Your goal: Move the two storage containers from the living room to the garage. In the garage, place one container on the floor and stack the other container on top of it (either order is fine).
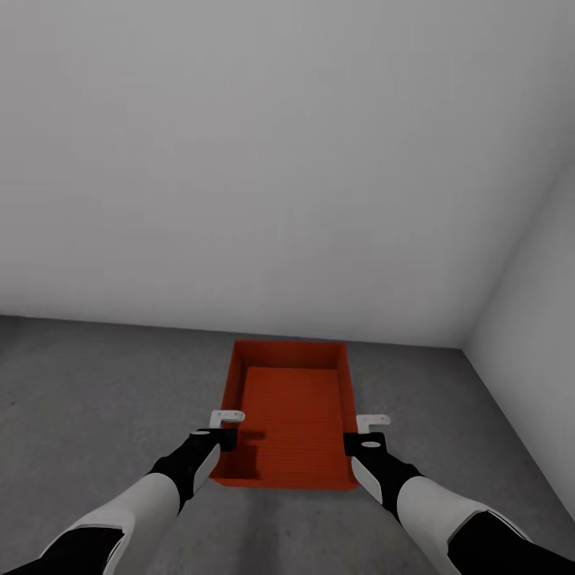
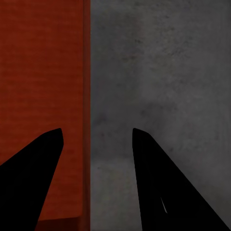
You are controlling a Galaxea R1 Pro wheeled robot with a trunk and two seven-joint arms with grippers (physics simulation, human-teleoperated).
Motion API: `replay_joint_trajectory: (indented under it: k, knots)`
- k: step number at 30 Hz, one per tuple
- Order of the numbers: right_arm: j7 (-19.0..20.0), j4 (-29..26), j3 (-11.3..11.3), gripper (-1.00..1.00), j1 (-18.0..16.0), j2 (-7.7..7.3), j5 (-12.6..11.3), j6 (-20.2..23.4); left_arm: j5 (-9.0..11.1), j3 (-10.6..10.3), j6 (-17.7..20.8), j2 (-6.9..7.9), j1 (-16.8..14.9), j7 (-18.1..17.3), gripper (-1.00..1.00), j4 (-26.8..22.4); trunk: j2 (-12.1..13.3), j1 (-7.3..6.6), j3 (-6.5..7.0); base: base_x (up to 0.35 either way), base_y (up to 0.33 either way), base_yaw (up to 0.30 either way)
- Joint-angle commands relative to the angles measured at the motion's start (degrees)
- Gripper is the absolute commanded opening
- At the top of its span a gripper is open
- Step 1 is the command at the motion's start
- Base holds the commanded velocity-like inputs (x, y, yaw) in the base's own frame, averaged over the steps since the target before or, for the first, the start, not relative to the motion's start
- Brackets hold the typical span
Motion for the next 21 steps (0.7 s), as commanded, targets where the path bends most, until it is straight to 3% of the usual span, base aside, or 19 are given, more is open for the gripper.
replay_joint_trajectory:
  k: [1, 21]
  knots:
    - [1.83, -1.03, -1.11, -1.0, -0.06, -0.04, 0.38, -0.87, 0.08, 0.45, 0.37, 0.03, 0.02, 0.48, -1.0, 0.02, -0.44, 0.22, -0.24, 0.0, 0.0, 0.0]
    - [1.83, -1.04, -1.18, -1.0, -0.06, -0.05, 0.38, -0.94, 0.08, 0.47, 0.37, 0.03, 0.02, 0.48, -1.0, 0.04, -8.46, 4.61, -5.51, 0.0, 0.0, 0.0]
